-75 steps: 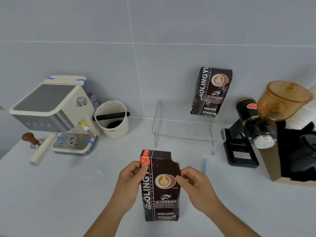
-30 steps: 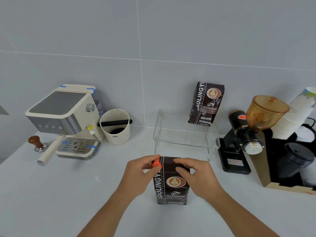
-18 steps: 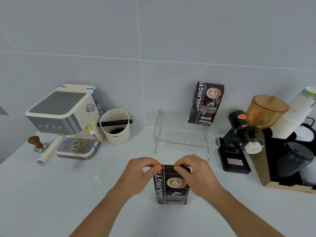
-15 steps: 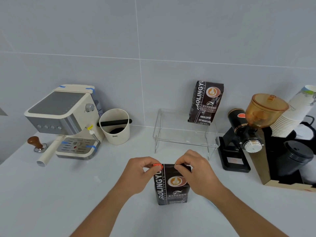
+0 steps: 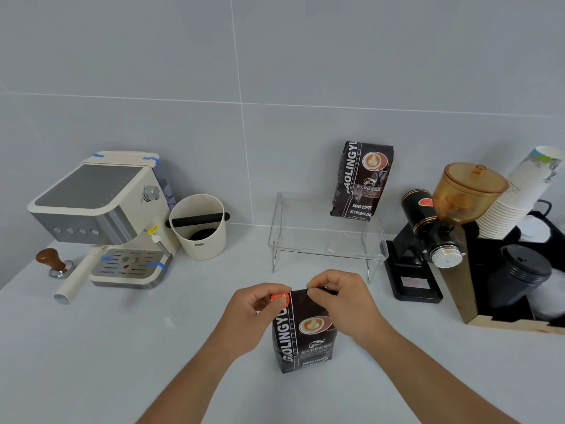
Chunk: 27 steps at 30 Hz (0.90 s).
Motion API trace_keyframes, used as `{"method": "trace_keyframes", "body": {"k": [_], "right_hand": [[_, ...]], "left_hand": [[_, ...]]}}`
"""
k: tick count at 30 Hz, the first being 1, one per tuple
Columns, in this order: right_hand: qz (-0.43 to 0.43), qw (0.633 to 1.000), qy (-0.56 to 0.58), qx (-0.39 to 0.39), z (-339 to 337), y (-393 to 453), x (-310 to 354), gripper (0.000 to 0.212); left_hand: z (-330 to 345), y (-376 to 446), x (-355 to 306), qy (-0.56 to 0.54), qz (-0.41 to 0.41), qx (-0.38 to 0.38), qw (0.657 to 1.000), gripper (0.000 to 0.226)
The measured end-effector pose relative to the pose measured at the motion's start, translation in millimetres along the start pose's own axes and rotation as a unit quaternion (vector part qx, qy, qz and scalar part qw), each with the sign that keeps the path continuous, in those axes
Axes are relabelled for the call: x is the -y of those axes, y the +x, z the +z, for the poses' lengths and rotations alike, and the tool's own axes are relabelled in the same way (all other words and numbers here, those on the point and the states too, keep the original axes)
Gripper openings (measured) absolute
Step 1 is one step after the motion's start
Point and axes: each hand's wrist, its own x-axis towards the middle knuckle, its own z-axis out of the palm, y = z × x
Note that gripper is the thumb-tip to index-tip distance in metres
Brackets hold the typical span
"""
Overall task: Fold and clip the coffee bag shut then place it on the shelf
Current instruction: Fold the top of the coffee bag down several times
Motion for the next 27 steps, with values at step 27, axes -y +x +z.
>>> {"method": "trace_keyframes", "body": {"k": [27], "right_hand": [[-0.113,0.964,-0.190,0.149,-26.6,-1.7,-27.1,0.011]], "left_hand": [[0.3,4.6,2.5,0.201,0.076,0.087,0.973,0.011]]}}
